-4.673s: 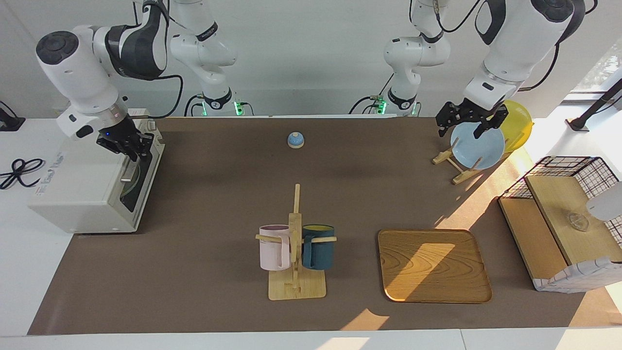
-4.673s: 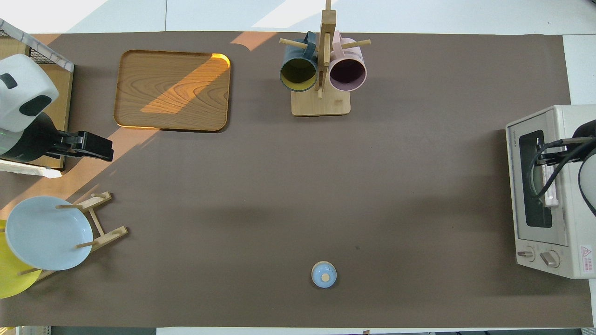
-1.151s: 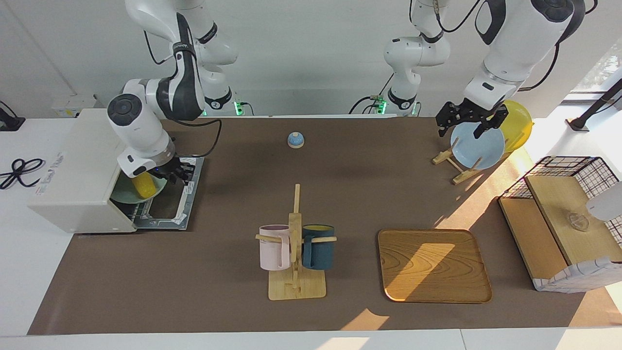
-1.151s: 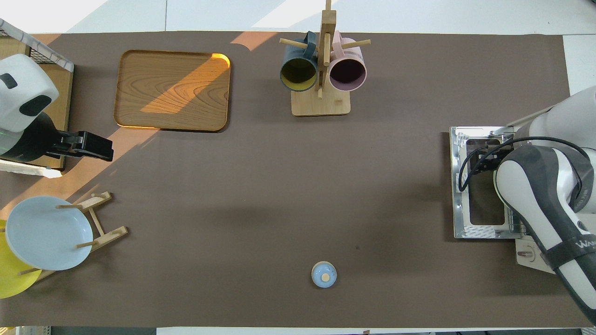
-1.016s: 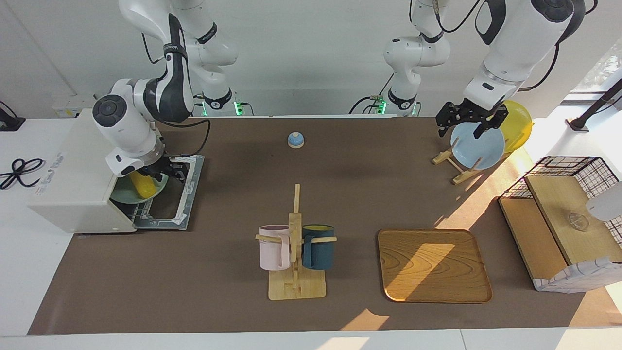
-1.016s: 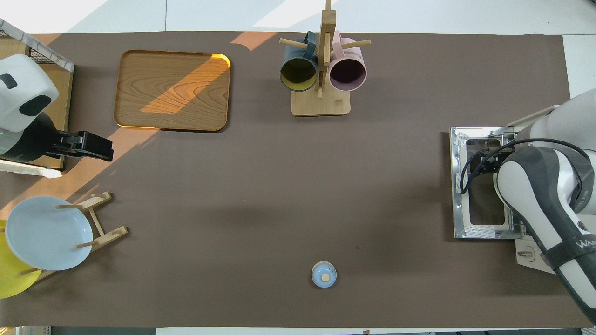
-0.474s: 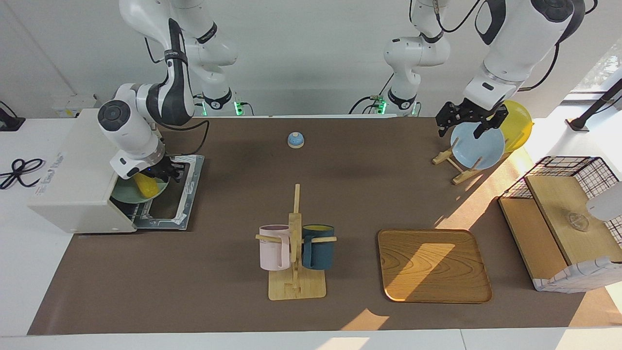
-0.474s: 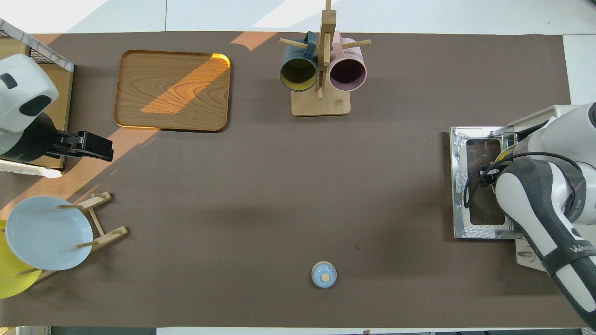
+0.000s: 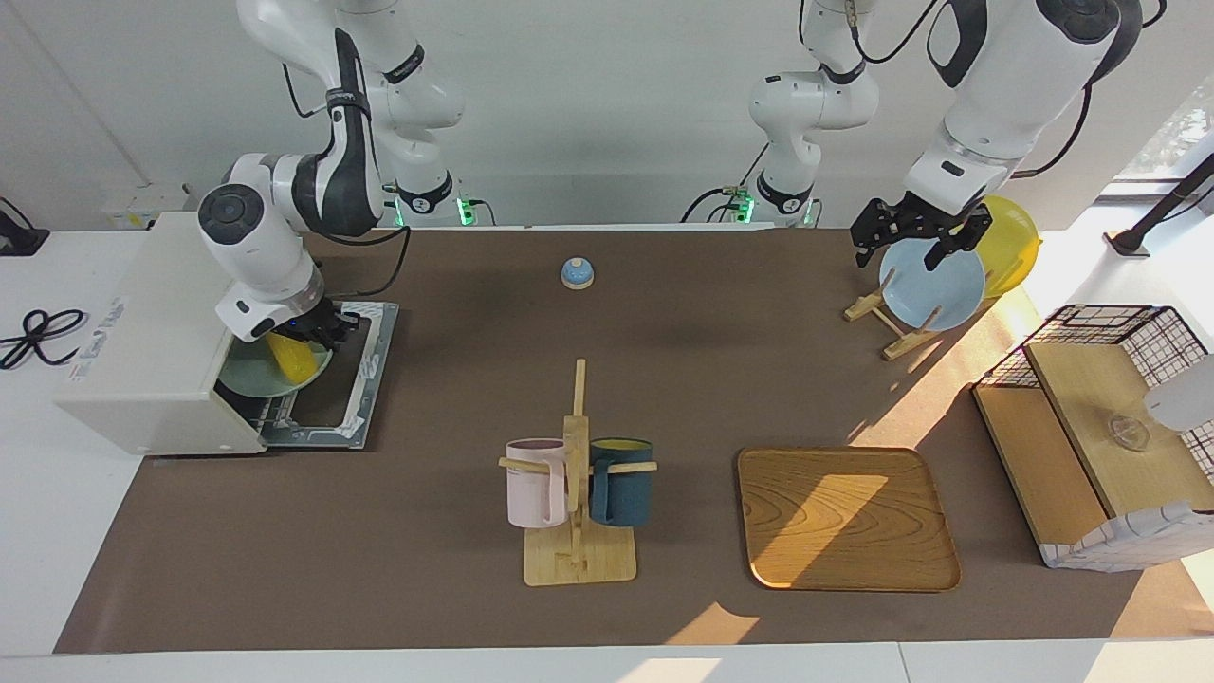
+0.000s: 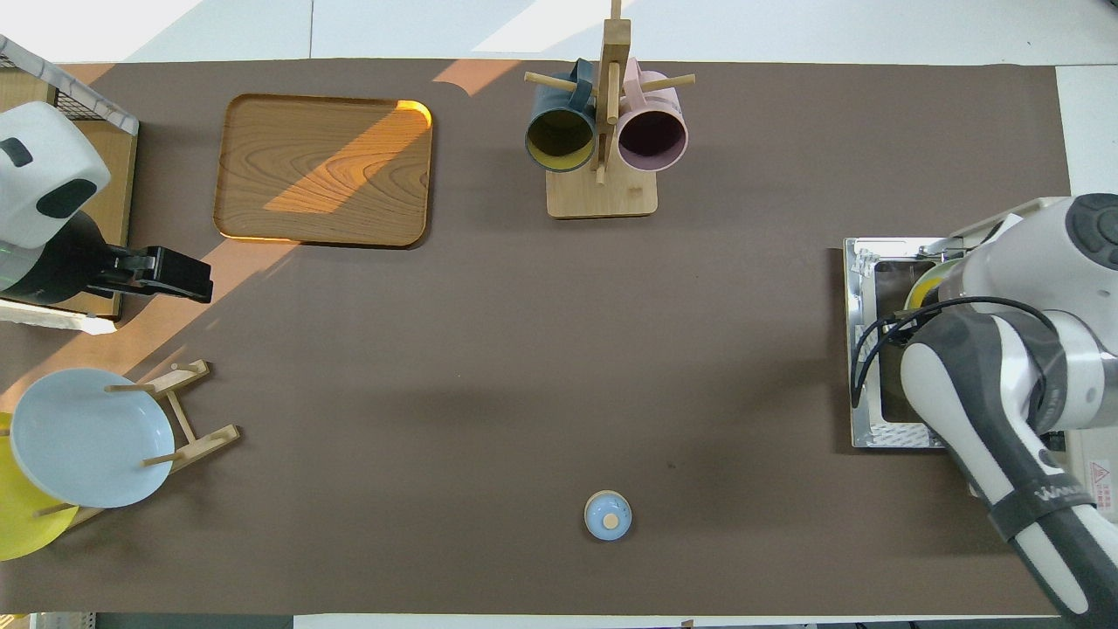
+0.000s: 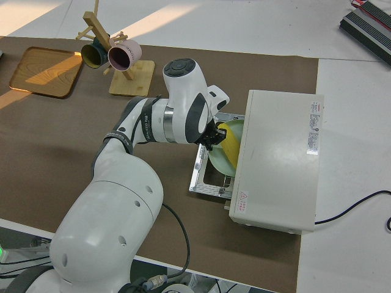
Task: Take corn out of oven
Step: 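Pull the plate with corn out of the oven with the right gripper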
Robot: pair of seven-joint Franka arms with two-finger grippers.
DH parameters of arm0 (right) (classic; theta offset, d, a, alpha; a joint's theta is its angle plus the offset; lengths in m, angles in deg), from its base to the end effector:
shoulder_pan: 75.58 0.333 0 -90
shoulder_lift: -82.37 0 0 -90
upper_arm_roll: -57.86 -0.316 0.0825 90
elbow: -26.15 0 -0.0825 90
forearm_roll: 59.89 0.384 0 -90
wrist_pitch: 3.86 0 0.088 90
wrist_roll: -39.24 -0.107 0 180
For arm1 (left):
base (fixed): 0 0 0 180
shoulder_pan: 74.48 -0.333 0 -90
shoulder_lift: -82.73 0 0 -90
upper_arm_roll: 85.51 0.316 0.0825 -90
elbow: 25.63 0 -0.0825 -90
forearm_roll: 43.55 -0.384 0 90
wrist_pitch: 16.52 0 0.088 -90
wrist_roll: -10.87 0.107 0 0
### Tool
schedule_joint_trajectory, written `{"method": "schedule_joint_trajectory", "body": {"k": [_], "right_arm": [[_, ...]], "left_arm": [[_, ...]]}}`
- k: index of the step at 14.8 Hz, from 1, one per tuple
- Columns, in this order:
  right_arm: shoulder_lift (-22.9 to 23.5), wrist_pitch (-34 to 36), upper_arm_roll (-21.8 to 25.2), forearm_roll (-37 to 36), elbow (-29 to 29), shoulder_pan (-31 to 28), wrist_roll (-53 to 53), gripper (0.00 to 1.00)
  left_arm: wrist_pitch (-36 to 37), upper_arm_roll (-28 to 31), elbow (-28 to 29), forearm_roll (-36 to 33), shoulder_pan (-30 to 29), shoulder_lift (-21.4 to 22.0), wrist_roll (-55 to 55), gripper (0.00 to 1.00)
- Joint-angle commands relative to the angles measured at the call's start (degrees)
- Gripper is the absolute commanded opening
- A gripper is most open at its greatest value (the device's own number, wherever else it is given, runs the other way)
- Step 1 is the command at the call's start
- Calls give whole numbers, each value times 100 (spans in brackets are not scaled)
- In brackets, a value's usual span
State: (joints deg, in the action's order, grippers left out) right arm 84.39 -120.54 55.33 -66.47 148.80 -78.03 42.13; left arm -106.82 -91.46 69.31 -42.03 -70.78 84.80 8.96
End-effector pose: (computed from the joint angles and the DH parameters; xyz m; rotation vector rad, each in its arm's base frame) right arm 0.5288 -0.0058 0.3774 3.0355 0.1682 -0.2157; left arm 0.5335 -0.0946 0.6040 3.1156 -0.2094 -0.0736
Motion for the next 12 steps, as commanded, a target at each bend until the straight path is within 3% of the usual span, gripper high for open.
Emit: {"method": "schedule_joint_trajectory", "body": {"k": [1,4,7,12], "right_arm": [[148,-22,-37,-115,-284,568,-480,0],[351,328,-28,-124,-793,1166,-1086,0],[877,1075,-28,-133,-1750,1711,-1886,0],[2423,1850,-28,-221,-3605,2941,-3844,0]], "left_arm": [[-22,-46,104,-91,-53,109,33,100],[-22,-46,104,-91,-53,109,33,100],[-22,-38,104,-91,-53,109,33,100],[-22,-46,104,-91,-53,109,33,100]]}}
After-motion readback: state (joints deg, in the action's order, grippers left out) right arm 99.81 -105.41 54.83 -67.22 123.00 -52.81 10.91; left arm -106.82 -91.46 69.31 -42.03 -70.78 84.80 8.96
